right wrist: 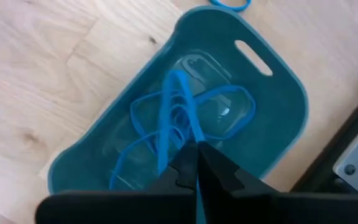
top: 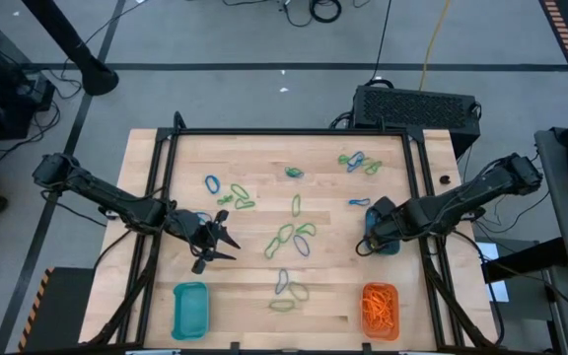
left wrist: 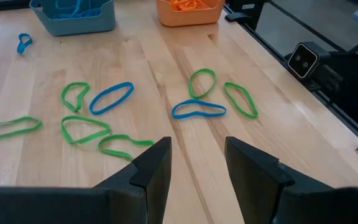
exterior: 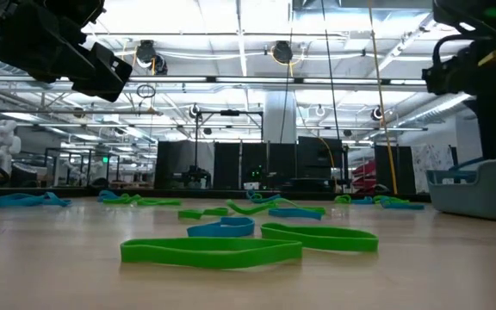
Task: Sort rubber bands into baskets
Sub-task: Put the blue rubber band into the dark blue bin
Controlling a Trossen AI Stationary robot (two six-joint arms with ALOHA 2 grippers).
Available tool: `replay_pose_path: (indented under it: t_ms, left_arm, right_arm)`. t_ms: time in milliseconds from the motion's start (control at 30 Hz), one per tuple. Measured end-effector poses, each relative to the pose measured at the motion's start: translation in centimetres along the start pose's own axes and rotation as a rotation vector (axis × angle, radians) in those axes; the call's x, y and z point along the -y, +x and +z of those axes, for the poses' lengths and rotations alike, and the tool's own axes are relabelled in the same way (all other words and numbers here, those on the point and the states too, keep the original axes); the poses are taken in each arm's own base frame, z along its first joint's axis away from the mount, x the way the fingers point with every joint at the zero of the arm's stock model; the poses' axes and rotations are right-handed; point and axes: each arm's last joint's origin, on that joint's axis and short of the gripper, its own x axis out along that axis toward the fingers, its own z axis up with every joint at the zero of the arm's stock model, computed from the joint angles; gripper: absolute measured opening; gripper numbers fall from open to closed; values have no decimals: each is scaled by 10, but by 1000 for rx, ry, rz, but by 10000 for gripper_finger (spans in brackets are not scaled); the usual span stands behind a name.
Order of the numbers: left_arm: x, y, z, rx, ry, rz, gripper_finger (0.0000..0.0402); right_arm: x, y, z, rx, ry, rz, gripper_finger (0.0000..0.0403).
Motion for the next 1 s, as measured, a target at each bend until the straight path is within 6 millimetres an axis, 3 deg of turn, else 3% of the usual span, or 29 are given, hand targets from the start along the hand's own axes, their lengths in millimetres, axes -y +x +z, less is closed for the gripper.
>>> replay_pose_path:
  t_ms: [333, 733, 1000]
  left_arm:
    - [0, 0, 0, -1, -1, 1, 157]
    - [0, 0, 0, -1, -1, 11, 157]
    - [-4, 0, 0, -1, 38, 73, 157]
  right_arm:
    - [3, 0, 0, -8, 99, -31, 4]
    - [5, 0, -1, -15, 71, -48, 94]
    - [-2, -32, 20, 43, 39, 23, 97]
